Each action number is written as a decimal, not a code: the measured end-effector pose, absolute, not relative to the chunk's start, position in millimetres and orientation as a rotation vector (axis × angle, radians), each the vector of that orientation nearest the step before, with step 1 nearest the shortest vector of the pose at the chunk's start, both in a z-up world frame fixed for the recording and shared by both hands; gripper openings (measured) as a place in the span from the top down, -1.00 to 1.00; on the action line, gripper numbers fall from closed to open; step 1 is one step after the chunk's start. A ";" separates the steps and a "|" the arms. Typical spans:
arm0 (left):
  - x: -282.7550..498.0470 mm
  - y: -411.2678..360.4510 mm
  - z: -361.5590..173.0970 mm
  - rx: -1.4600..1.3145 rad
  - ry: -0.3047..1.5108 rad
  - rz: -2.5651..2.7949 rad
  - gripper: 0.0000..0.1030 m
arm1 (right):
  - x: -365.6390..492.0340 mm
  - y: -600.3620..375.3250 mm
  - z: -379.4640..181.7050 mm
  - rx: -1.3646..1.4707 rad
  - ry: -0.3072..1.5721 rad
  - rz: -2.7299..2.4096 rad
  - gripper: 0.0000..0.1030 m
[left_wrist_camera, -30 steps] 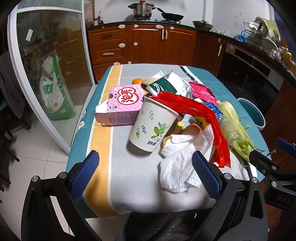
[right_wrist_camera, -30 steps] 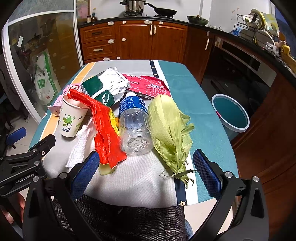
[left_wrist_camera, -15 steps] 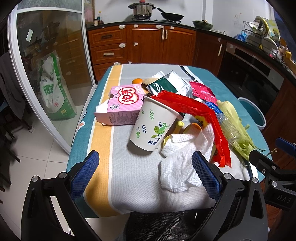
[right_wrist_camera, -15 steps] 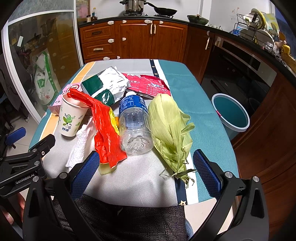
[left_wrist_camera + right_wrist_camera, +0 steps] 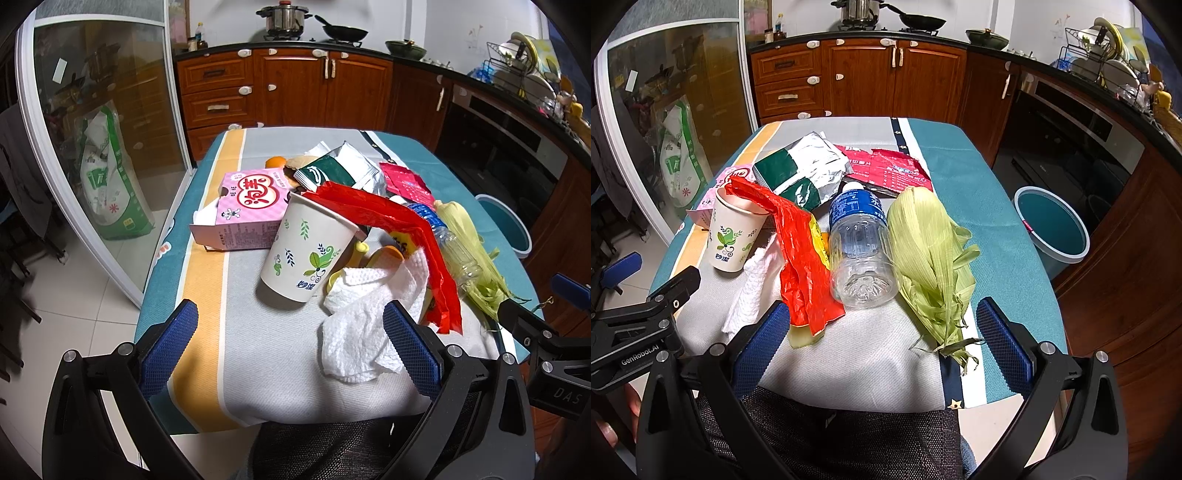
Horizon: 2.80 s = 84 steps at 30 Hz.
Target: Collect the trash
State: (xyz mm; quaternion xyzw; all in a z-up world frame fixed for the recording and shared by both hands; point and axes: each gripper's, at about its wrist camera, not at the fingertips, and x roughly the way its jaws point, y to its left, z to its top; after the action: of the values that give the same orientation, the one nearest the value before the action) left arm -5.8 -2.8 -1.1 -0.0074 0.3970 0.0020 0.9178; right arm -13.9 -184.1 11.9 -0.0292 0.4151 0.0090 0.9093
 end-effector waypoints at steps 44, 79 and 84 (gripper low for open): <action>6.0 12.3 -17.8 -0.066 0.912 -0.265 -0.95 | 22.8 -174.9 22.5 -0.043 0.916 0.257 -0.88; 42.7 -21.9 74.6 0.060 0.841 -0.338 0.91 | 101.9 -201.4 79.2 0.152 0.852 0.457 0.78; 60.0 -47.9 116.2 0.134 0.764 -0.366 0.91 | 112.9 -253.8 91.7 0.222 0.814 0.382 0.78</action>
State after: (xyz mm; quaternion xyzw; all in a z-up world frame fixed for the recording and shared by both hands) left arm 60.0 -47.9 116.2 0.0650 0.3702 -0.1776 0.9095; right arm 112.9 -253.8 91.7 0.1073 0.3926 0.1844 0.8946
